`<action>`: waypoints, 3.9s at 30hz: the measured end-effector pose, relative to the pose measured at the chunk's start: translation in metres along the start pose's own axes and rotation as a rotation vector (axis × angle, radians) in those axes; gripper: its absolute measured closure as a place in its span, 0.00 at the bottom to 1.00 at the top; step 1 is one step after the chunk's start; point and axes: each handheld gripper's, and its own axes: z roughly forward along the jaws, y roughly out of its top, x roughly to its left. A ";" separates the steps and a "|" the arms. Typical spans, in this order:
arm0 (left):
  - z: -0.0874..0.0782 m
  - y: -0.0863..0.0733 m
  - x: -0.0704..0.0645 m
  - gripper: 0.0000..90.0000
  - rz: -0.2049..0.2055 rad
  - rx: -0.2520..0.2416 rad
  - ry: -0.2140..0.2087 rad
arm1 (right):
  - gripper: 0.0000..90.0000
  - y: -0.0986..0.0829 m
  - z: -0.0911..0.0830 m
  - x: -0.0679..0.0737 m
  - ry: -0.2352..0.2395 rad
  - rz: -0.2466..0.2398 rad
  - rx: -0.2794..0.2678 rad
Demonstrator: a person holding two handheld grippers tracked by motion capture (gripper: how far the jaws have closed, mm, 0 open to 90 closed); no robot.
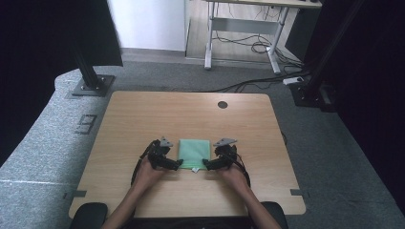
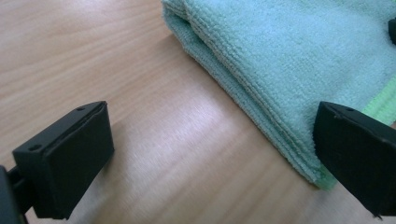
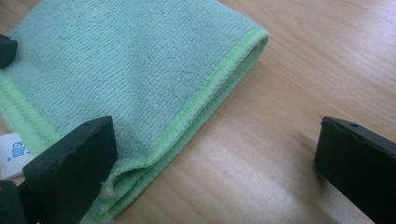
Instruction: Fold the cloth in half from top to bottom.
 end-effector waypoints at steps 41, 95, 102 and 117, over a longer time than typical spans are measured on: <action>0.022 0.028 0.029 0.03 -0.011 -0.014 -0.003 | 0.02 0.027 0.026 -0.033 0.006 0.026 -0.014; -0.091 -0.022 0.003 0.00 0.134 -0.098 0.011 | 0.00 -0.011 -0.100 -0.022 0.021 -0.037 -0.105; -0.084 -0.041 0.006 0.00 0.103 -0.080 0.005 | 0.00 -0.028 -0.094 -0.025 0.013 -0.020 -0.078; -0.063 -0.061 0.015 0.00 0.079 -0.019 -0.002 | 0.00 -0.053 -0.064 -0.026 0.004 -0.024 0.028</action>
